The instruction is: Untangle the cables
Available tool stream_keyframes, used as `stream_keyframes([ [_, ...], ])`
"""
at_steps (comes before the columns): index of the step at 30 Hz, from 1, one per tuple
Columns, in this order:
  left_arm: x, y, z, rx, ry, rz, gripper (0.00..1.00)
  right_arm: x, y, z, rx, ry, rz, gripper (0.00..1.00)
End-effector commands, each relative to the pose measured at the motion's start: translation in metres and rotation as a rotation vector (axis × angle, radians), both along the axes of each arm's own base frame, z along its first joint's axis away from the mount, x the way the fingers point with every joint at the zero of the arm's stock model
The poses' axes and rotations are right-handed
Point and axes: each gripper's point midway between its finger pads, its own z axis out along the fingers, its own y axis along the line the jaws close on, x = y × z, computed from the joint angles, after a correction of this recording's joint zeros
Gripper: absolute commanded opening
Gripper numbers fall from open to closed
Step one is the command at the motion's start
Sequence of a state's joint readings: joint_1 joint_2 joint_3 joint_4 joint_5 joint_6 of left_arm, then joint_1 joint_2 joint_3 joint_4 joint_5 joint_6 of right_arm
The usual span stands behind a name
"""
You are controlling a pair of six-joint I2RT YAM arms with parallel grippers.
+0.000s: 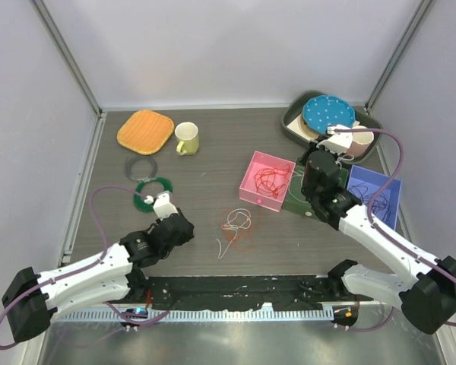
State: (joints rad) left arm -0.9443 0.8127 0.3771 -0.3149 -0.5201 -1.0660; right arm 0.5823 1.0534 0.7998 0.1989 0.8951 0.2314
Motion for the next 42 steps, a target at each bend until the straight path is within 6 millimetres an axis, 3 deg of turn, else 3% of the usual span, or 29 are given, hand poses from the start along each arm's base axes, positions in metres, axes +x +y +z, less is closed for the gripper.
stream_keyframes([
  [1,0.004,0.02,0.014,0.024,-0.019,0.113,0.18,0.006,-0.012,-0.021,0.053,0.023,-0.011,0.01],
  [4,0.004,0.013,0.02,-0.005,-0.035,0.071,0.41,0.013,-0.023,-0.042,0.069,0.054,-0.04,0.01],
  [5,0.001,0.008,0.021,-0.018,-0.03,0.043,0.58,0.015,-0.025,-0.049,0.076,0.069,-0.04,0.01],
  [7,0.002,0.0,0.028,-0.055,-0.055,0.006,0.73,0.02,-0.028,-0.071,0.1,0.115,-0.038,0.01],
  [8,0.0,-0.007,0.032,-0.072,-0.064,-0.046,0.87,0.021,-0.029,-0.08,0.107,0.134,-0.037,0.01],
  [9,-0.001,-0.011,0.034,-0.084,-0.072,-0.069,0.95,0.02,-0.027,-0.097,0.113,0.171,-0.021,0.01],
  [10,0.0,-0.018,0.039,-0.112,-0.091,-0.092,1.0,0.02,-0.029,-0.106,0.122,0.188,-0.028,0.01],
  [15,-0.005,-0.04,0.046,-0.152,-0.095,-0.203,1.0,0.01,-0.035,-0.157,0.174,0.279,-0.068,0.04],
  [20,-0.003,-0.05,0.041,-0.126,-0.064,-0.228,1.0,0.002,-0.03,-0.185,0.202,0.376,-0.052,0.34],
  [21,-0.001,-0.053,0.039,-0.115,-0.053,-0.233,1.0,0.001,-0.031,-0.185,0.205,0.381,-0.057,0.46],
  [23,-0.001,-0.059,0.038,-0.117,-0.043,-0.25,1.0,0.001,-0.03,-0.176,0.2,0.387,-0.056,0.54],
  [24,0.0,-0.063,0.04,-0.122,-0.043,-0.257,1.0,0.0,-0.03,-0.171,0.195,0.389,-0.047,0.63],
  [31,0.007,-0.085,0.024,-0.094,0.001,-0.3,1.0,-0.015,-0.014,-0.128,0.184,0.368,0.12,0.85],
  [35,0.011,-0.1,0.016,-0.103,0.033,-0.315,1.0,-0.036,0.001,-0.115,0.201,0.336,0.266,0.88],
  [39,0.017,-0.121,0.009,-0.114,0.05,-0.35,1.0,-0.06,0.041,-0.085,0.272,0.18,0.553,0.93],
  [42,0.02,-0.13,-0.002,-0.084,0.096,-0.363,0.93,-0.068,0.052,-0.072,0.333,0.042,0.634,0.94],
])
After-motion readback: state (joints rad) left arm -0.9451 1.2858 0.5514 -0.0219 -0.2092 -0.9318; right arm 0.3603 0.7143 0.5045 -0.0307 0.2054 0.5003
